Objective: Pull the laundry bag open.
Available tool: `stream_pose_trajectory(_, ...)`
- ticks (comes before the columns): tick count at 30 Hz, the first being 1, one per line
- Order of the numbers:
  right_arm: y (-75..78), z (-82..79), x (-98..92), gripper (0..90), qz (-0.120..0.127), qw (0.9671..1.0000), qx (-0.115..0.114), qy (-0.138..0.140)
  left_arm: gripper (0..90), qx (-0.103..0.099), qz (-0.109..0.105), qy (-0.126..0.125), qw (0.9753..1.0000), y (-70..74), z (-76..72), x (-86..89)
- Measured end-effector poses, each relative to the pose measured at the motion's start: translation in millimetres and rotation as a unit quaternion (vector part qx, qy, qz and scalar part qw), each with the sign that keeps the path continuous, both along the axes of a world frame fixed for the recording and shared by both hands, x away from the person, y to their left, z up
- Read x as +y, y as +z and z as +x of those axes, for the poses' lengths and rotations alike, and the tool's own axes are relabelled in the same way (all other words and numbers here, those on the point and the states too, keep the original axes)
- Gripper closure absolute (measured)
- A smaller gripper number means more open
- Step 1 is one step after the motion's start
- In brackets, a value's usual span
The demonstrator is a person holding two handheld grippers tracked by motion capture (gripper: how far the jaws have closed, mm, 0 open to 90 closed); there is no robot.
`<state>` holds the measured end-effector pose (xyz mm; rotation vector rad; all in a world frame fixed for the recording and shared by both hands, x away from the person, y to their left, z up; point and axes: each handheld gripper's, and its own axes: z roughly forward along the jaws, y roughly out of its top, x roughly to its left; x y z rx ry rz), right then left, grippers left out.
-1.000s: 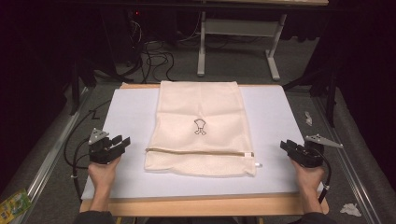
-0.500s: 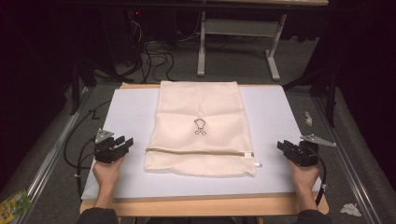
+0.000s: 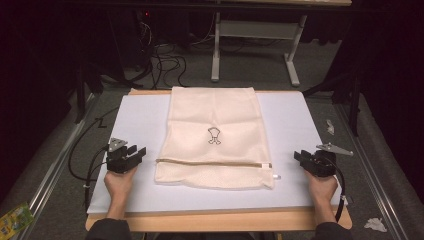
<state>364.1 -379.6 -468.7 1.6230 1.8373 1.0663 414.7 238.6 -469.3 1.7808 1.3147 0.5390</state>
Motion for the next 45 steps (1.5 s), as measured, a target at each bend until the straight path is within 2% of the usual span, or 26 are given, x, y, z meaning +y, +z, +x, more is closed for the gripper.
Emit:
stream_pose_trajectory(15,-4.6,4.6,8.5,63.2,-0.013,0.9999,0.002,-0.001,56.0,0.005,0.021,-0.002,0.9998,-10.7,6.2,-6.5)
stream_pose_trajectory(24,-7.3,5.4,12.2,61.2,-0.036,0.9993,0.004,0.004,54.1,0.005,0.029,-0.003,0.9996,-14.0,7.3,-9.8)
stream_pose_trajectory(28,-7.9,6.0,14.2,58.5,-0.041,0.9991,0.009,0.002,50.9,0.008,0.044,-0.005,0.9990,-14.9,7.9,-12.3)
stream_pose_trajectory(33,-9.1,7.2,21.0,56.2,-0.074,0.9971,0.016,0.004,47.5,0.002,0.075,-0.013,0.9971,-15.7,6.4,-19.2)
stream_pose_trajectory(45,-9.5,7.0,23.3,54.8,-0.087,0.9961,0.016,0.004,46.4,-0.011,0.079,-0.017,0.9967,-15.8,3.4,-20.6)
